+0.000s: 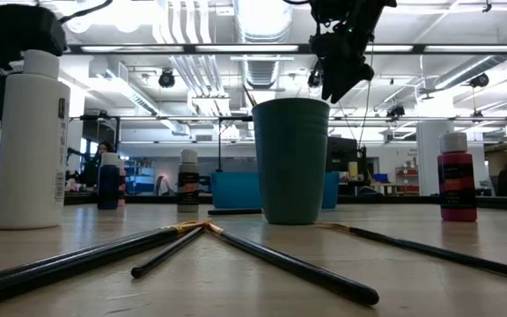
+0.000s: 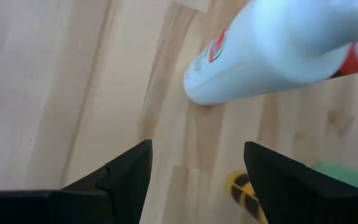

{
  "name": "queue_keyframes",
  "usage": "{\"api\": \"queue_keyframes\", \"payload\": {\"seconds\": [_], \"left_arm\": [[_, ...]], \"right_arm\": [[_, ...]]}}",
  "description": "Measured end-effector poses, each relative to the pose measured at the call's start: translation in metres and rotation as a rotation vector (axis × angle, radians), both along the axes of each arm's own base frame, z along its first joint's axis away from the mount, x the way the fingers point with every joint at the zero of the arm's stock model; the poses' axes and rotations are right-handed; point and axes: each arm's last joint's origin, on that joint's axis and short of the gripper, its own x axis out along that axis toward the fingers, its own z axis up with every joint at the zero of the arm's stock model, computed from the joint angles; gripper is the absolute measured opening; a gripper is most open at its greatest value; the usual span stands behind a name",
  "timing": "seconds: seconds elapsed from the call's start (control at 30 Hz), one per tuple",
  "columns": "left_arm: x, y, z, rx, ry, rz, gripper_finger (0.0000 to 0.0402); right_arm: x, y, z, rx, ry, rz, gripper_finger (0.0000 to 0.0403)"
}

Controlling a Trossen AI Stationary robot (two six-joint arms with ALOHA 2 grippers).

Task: Pick & Place Paint Supplies
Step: Put the white paint bottle into the blue bin

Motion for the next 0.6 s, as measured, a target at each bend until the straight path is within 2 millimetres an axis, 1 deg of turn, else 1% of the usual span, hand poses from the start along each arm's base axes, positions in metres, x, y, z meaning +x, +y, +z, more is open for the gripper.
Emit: {"api": "queue_keyframes", "payload": {"seconds": [0.13,0.27,0.37,0.6], "left_arm": [[-0.009,-0.005,-0.012,0.013,-0.057,-0.017,0.0259],[-0.013,-0.014,-0.02,-0.031,-0.177,-0.05,0.0259],[-0.013,-0.019,-0.027,0.003,-0.272,-0.071,0.0257],[-0.014,-0.022,-0.046,0.047,-0.277,-0.063,0.0257]], "right_arm": [[0.0,-0.001,0.0,-0.009,-0.001,-0.031,0.0192],[0.001,-0.001,0.001,-0.01,-0.017,-0.048,0.0184],[0.002,-0.002,0.002,-0.018,-0.033,-0.048,0.0178],[0.003,-0.002,0.002,-0.02,-0.045,-0.054,0.0174]]}}
